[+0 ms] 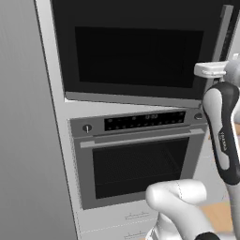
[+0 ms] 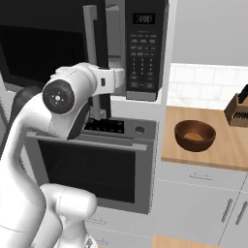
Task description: Open the microwave, place the bowl with waffle inside the microwave, then close the microwave door and turn it on.
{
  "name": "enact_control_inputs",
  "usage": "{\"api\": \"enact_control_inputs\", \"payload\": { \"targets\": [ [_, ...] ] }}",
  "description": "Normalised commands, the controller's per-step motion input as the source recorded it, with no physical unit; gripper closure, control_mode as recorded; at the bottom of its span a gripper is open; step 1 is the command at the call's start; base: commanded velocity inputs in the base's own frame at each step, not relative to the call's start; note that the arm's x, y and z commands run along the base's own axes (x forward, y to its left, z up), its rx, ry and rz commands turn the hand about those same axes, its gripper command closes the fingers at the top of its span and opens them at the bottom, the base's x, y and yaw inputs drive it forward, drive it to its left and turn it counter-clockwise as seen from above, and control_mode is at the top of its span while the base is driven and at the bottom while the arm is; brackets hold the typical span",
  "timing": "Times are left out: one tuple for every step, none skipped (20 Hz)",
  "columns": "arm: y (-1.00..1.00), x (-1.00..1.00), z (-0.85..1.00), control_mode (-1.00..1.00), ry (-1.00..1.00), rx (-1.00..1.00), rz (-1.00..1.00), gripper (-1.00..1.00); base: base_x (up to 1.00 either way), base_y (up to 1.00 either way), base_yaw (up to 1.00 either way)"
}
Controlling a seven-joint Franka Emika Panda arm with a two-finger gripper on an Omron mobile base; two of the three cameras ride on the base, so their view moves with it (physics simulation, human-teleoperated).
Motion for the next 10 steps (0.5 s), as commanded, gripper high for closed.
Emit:
{"api": "enact_control_inputs", "payload": {
  "targets": [
    [0.09,-0.56,0.0,-1.0,0.0,0.0,0.0,1.0,0.0,0.0,0.0],
    [0.05,-0.44,0.0,-1.0,0.0,0.0,0.0,1.0,0.0,0.0,0.0],
    [0.01,-0.45,0.0,-1.0,0.0,0.0,0.0,1.0,0.0,0.0,0.0],
    [0.02,-0.5,0.0,-1.0,0.0,0.0,0.0,1.0,0.0,0.0,0.0],
    [0.04,-0.6,0.0,-1.0,0.0,0.0,0.0,1.0,0.0,0.0,0.0],
    [0.04,-0.59,0.0,-1.0,0.0,0.0,0.0,1.0,0.0,0.0,0.0],
    [0.0,-0.51,0.0,-1.0,0.0,0.0,0.0,1.0,0.0,0.0,0.0],
    [0.01,-0.52,0.0,-1.0,0.0,0.0,0.0,1.0,0.0,0.0,0.0],
    [0.04,-0.54,0.0,-1.0,0.0,0.0,0.0,1.0,0.0,0.0,0.0],
    [0.08,-0.41,0.0,-1.0,0.0,0.0,0.0,1.0,0.0,0.0,0.0]
  ]
}}
